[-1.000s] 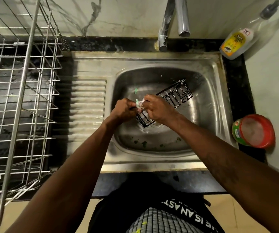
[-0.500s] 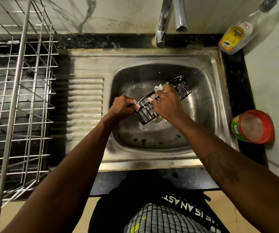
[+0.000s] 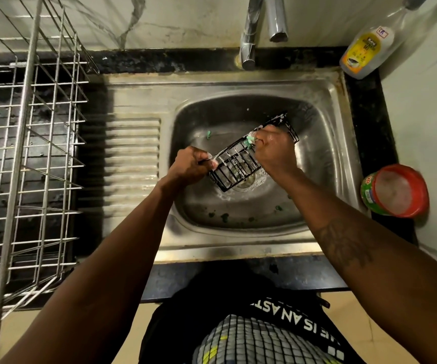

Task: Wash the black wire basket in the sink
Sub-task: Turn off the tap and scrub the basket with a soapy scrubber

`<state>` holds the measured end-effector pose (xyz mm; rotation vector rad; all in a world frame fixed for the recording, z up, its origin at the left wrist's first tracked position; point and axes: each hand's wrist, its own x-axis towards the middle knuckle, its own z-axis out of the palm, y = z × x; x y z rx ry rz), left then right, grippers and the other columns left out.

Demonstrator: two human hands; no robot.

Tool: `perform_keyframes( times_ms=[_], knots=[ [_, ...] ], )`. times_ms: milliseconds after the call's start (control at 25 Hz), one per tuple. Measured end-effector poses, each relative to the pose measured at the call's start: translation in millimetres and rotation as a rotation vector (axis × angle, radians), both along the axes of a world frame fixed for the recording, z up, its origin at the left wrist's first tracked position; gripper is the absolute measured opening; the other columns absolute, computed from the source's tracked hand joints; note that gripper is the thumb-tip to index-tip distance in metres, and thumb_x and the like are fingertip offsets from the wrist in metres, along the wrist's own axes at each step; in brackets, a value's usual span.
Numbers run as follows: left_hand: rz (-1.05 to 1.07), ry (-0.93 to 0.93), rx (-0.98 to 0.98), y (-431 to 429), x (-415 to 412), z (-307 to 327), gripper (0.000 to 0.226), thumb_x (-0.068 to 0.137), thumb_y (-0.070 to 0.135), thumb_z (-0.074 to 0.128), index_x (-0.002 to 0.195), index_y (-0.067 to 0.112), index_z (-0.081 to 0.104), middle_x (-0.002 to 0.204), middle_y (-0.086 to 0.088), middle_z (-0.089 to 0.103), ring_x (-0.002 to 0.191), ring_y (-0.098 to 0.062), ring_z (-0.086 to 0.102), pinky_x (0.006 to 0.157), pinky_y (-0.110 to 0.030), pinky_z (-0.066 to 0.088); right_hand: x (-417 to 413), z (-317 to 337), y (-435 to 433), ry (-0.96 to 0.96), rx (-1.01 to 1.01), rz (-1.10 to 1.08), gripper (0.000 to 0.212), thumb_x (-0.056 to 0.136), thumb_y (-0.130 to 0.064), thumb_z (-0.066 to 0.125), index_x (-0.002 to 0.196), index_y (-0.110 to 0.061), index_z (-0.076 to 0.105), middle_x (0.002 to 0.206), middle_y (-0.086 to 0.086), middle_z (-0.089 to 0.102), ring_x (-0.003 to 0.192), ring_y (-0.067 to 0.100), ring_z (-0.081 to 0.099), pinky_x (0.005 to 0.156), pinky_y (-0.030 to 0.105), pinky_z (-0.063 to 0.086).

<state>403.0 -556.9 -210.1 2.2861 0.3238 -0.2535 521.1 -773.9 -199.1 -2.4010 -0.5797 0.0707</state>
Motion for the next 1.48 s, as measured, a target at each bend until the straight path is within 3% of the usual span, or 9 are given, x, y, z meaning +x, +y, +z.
perform_keyframes(
  times_ms=[200,400,520,720,840,960,1120,1280,1480],
  knots=[
    [-0.019,-0.013,0.02,1.1,-1.2,-0.5,0.031,0.092,0.03,0.072,0.067,0.011,0.068,0.056,0.006,0.057,0.058,-0.004,0.054,0.06,-0.013,0.035,9.2,11.9,5.6,-0.059,-0.071,-0.271,0.022,0.089,-0.005,0.053,0.109,-0.006,0.062,0.093,0.008,0.064,0.082,0.019,0.058,0.068,0.022,0.036],
    [-0.026,-0.037,0.019,1.6,-0.2,-0.3,0.027,0.09,0.031,0.071,0.074,0.009,0.073,0.062,0.001,0.065,0.062,-0.01,0.06,0.061,-0.012,0.036,-3.7,9.3,33.3,-0.241,-0.35,0.34,0.031,0.077,0.003,0.063,0.104,-0.007,0.075,0.094,0.011,0.071,0.089,0.028,0.061,0.081,0.036,0.049],
    [-0.03,-0.01,0.042,1.2,-0.3,3.7,0.02,0.089,0.024,0.074,0.076,0.01,0.075,0.059,0.007,0.058,0.061,-0.008,0.056,0.057,-0.007,0.034,-44.1,7.6,54.5,-0.235,-0.276,0.567,0.033,0.084,0.002,0.052,0.108,-0.004,0.074,0.096,0.014,0.069,0.091,0.027,0.062,0.08,0.035,0.051],
    [-0.013,-0.02,0.023,-1.3,-1.7,2.9,0.026,0.092,0.032,0.071,0.08,0.01,0.077,0.067,-0.003,0.068,0.065,-0.012,0.061,0.066,-0.025,0.043,8.1,13.2,-8.9,-0.091,-0.242,-0.088,0.02,0.093,0.0,0.058,0.108,-0.004,0.07,0.094,0.006,0.065,0.075,0.008,0.063,0.063,0.017,0.047],
    [-0.007,-0.026,0.026,-2.7,0.3,0.8,0.025,0.091,0.033,0.071,0.082,0.011,0.078,0.071,-0.005,0.072,0.071,-0.017,0.067,0.065,-0.018,0.043,5.9,12.5,-17.6,-0.115,-0.359,0.056,0.029,0.085,0.005,0.059,0.112,-0.002,0.068,0.108,0.021,0.062,0.095,0.035,0.06,0.079,0.035,0.046],
    [0.011,-0.004,0.036,-3.9,1.7,2.2,0.023,0.091,0.031,0.071,0.079,0.013,0.077,0.066,0.007,0.069,0.07,-0.008,0.065,0.062,-0.005,0.038,-55.6,2.1,13.0,-0.088,-0.319,0.223,0.032,0.086,0.001,0.056,0.116,-0.003,0.065,0.113,0.02,0.057,0.098,0.034,0.057,0.08,0.041,0.052],
    [0.016,-0.015,0.037,-2.9,2.0,0.9,0.033,0.09,0.031,0.072,0.065,0.01,0.068,0.054,0.006,0.059,0.059,-0.003,0.057,0.058,-0.015,0.039,-110.7,-13.9,20.7,-0.108,-0.156,0.479,0.033,0.084,-0.005,0.044,0.104,-0.001,0.071,0.099,0.017,0.063,0.091,0.032,0.06,0.075,0.041,0.055],
    [0.024,0.015,-0.027,-1.3,3.3,-1.3,0.023,0.09,0.033,0.073,0.083,0.012,0.079,0.076,-0.001,0.075,0.078,-0.012,0.071,0.069,-0.017,0.048,-87.0,-17.3,-13.6,-0.096,-0.077,0.178,0.03,0.094,-0.005,0.044,0.105,-0.007,0.072,0.104,0.012,0.064,0.087,0.017,0.06,0.069,0.024,0.057],
    [0.011,0.009,0.0,-1.0,6.1,-1.7,0.022,0.09,0.033,0.073,0.085,0.013,0.08,0.077,0.0,0.075,0.074,-0.003,0.064,0.069,-0.011,0.044,-42.4,-12.1,-23.9,-0.154,-0.051,-0.037,0.025,0.083,0.008,0.063,0.103,-0.003,0.074,0.099,0.016,0.069,0.082,0.017,0.061,0.076,0.005,0.043]
  ],
)
